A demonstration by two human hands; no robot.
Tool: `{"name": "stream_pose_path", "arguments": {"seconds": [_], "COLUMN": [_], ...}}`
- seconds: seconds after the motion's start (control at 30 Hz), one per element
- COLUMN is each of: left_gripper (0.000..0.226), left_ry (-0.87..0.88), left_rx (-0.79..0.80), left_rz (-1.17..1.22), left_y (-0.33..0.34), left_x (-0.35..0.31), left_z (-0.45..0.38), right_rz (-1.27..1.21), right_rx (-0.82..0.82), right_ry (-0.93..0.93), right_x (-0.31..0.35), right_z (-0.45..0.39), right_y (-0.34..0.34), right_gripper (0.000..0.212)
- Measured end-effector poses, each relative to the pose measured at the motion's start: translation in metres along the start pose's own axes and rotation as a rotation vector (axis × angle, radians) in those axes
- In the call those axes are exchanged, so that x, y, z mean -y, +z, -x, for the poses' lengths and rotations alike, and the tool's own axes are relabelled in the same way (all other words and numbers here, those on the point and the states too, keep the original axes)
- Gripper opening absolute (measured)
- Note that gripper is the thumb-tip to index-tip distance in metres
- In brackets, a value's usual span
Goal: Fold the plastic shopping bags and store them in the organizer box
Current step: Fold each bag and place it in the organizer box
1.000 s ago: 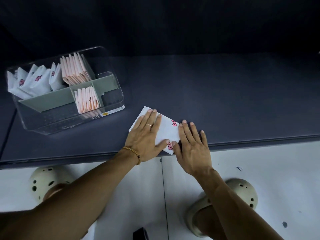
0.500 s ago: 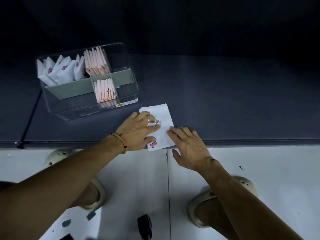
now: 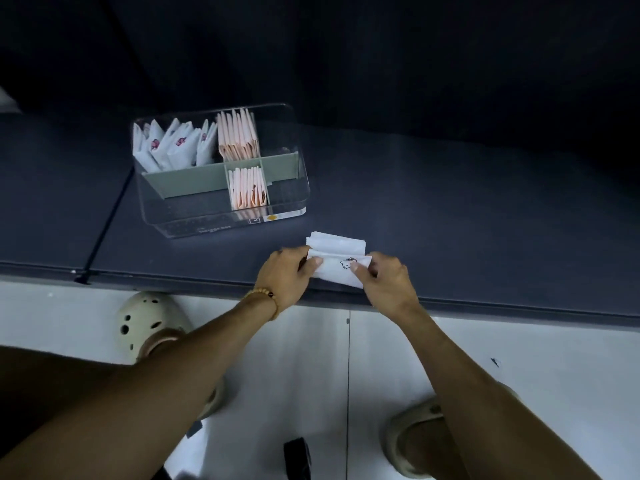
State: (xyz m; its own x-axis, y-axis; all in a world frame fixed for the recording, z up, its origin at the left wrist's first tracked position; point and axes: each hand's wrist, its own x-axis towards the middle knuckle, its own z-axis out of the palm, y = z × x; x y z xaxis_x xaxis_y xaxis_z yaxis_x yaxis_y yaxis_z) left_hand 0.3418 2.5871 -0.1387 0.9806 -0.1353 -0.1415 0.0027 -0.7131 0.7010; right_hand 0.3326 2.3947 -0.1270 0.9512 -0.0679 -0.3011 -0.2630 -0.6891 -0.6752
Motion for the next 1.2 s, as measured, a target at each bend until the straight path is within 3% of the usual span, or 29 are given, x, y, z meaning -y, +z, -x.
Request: {"name": "stream_pose_path", "arguments": {"seconds": [0.1,0.3,0.33,0.4,0.47,0.53,0.63,0.73,0.93,1.07,1.2], "left_gripper": [0.034,0.023,0.021,0.031,0.037,0.044,0.049,0.05,0.054,0.055,0.051], "left_ry": [-0.094,-0.21,-0.19,0.035,0.328,0.405,0.363,0.354,0.478,0.424,0.521], "left_rx": [-0.054,-0.189,-0.222,-0.238,-0.105,0.039,0.084,0.081,0.053,0.052,0.101], "left_rz": [-0.05,-0.229,-0.262,-0.38,-0.5,-0.554,-0.561,-0.617,-0.714,-0.641,-0.59], "left_y": [0.003,0.013,0.013,0.016,0.019,0.021,0.026,0.026,0.042,0.065,0.053], "left_x": [-0.004,-0.01,-0.011,-0.008,-0.001,0.006,0.01,0.008,-0.019,-0.025,-0.009], "left_z": [-0.014,-0.028,-0.028,-0.027,-0.025,-0.024,-0.025,-0.026,-0.036,-0.043,-0.049], "right_rz": [-0.002,0.246,0.276,0.304,0.276,0.27,0.401,0.519,0.596,0.59,0.573], "right_rx": [-0.029,-0.078,-0.092,-0.112,-0.114,-0.182,-0.409,-0.228,-0.042,-0.035,-0.074], "right_ry": [0.122,0.138,0.146,0.185,0.232,0.216,-0.156,-0.38,-0.36,-0.363,-0.376], "right_x": [0.005,0.01,0.01,0.011,0.011,0.012,0.003,-0.023,-0.039,-0.04,-0.038], "right_z": [-0.019,-0.041,-0.043,-0.047,-0.05,-0.046,-0.027,-0.017,-0.019,-0.02,-0.018], "right_y": [0.004,0.012,0.014,0.016,0.016,0.015,0.014,0.019,0.022,0.02,0.022], "right_gripper": [0.042,0.029,0.029,0.033,0.035,0.03,0.02,0.039,0.052,0.051,0.05]}}
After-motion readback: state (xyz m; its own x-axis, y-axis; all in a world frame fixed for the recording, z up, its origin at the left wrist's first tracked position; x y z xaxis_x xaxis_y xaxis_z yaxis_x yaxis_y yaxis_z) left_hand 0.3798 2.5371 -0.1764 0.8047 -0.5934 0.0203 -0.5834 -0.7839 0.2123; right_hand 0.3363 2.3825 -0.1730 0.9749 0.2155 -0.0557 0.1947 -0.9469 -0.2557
